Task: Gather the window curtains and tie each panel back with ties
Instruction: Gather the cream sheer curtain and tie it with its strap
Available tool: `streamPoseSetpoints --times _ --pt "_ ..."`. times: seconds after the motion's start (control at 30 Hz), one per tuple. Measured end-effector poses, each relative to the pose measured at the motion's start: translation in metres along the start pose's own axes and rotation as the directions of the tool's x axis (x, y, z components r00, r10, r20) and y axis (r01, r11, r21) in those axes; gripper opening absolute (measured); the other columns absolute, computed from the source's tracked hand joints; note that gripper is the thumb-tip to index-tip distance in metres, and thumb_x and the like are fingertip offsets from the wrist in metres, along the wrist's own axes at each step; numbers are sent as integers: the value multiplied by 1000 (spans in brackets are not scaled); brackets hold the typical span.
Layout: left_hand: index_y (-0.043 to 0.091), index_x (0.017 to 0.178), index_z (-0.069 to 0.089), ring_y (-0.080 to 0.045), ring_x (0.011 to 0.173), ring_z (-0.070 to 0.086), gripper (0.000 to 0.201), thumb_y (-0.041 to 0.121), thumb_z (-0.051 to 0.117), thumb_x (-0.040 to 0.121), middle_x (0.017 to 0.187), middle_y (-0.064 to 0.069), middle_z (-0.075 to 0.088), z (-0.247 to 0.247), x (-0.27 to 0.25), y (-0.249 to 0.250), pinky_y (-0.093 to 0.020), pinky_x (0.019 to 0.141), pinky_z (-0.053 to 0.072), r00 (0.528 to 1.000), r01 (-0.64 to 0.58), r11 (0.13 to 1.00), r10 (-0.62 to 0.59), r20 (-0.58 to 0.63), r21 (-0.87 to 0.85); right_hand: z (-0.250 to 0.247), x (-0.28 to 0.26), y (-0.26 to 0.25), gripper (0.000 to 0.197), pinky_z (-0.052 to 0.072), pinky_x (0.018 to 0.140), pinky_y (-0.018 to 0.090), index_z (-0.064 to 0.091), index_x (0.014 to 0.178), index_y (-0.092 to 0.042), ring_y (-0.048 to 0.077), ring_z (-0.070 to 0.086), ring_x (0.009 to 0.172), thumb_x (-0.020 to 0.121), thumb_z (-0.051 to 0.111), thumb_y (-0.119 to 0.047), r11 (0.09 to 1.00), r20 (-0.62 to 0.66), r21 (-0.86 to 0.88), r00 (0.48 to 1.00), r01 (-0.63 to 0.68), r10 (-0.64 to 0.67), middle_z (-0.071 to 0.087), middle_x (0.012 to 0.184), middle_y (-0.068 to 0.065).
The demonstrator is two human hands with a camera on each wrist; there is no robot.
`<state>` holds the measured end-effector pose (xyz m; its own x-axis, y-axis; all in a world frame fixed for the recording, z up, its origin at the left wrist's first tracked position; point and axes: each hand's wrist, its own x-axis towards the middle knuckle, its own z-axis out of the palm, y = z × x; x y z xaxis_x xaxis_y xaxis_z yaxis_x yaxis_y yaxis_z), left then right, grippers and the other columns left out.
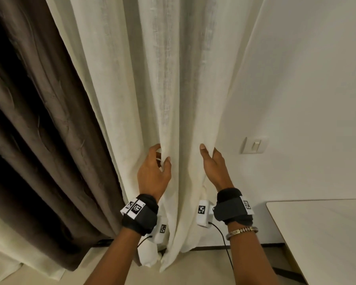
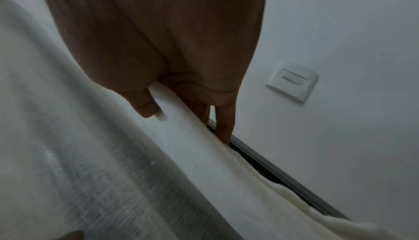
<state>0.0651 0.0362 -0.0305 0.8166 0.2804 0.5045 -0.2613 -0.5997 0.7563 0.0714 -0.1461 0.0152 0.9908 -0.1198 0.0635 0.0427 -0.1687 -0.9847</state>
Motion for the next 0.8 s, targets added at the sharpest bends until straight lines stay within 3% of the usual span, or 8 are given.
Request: streamPoseSetpoints --times 0.13,0.23,0.4,0.47,0.53,0.63,0.73,0.8 --pt "26 143 51 -10 89 67 50 25 69 96 106 10 71 6 -16 6 -31 78 58 1000 -25 999 24 -17 -39 6 -16 6 67 48 107 22 53 153 -33 -6 64 123 96 64 -66 995 58 33 993 97 -98 69 135 -21" --pt "22 149 50 -11 96 67 53 31 66 99 118 4 70 15 -29 10 -28 83 58 995 -86 995 89 49 -56 17 -27 11 84 53 107 26 46 153 -38 -2 66 126 82 78 -70 991 113 51 985 125 -130 68 140 -18" --pt "16 136 65 -16 110 59 39 13 67 97 121 4 64 19 -45 4 -42 91 58 914 -264 962 274 299 -74 29 -25 16 57 55 85 14 51 141 -37 3 73 108 93 80 -48 996 57 -42 995 82 -79 73 121 -13" --pt "20 124 75 -12 107 56 29 18 71 96 116 6 61 8 -46 1 -34 91 55 924 -327 942 335 184 -76 25 -18 22 32 54 87 21 63 135 -30 14 74 111 104 69 -37 999 -22 -16 999 33 -33 75 116 -8" --pt "18 116 80 -16 105 58 25 24 76 92 116 -1 61 -6 -46 1 -26 89 51 949 -298 955 296 -112 2 20 -14 27 32 50 93 29 67 138 -19 23 70 116 109 59 -32 1000 -76 -11 997 4 -5 73 115 -3" --pt "6 126 71 -26 114 50 45 23 83 86 124 -19 56 -21 -41 -4 -16 100 39 864 -56 992 104 -493 111 16 -13 31 44 41 98 28 60 151 -18 20 64 113 113 50 -38 998 -102 -52 994 -35 30 68 112 -7" --pt "0 142 53 -28 123 43 75 31 87 83 132 -23 50 -25 -35 -23 -25 114 36 821 88 995 -43 -569 53 14 -14 35 47 40 93 24 56 153 -18 13 61 100 114 45 -41 996 -100 -79 994 -40 32 63 98 -19" --pt "4 133 58 -24 109 52 55 29 81 91 119 -11 58 -24 -35 -36 -44 103 51 874 122 992 -115 -473 -17 16 -18 33 48 40 89 20 56 153 -20 7 57 96 114 44 -44 997 -80 -53 995 -61 57 63 102 -15"
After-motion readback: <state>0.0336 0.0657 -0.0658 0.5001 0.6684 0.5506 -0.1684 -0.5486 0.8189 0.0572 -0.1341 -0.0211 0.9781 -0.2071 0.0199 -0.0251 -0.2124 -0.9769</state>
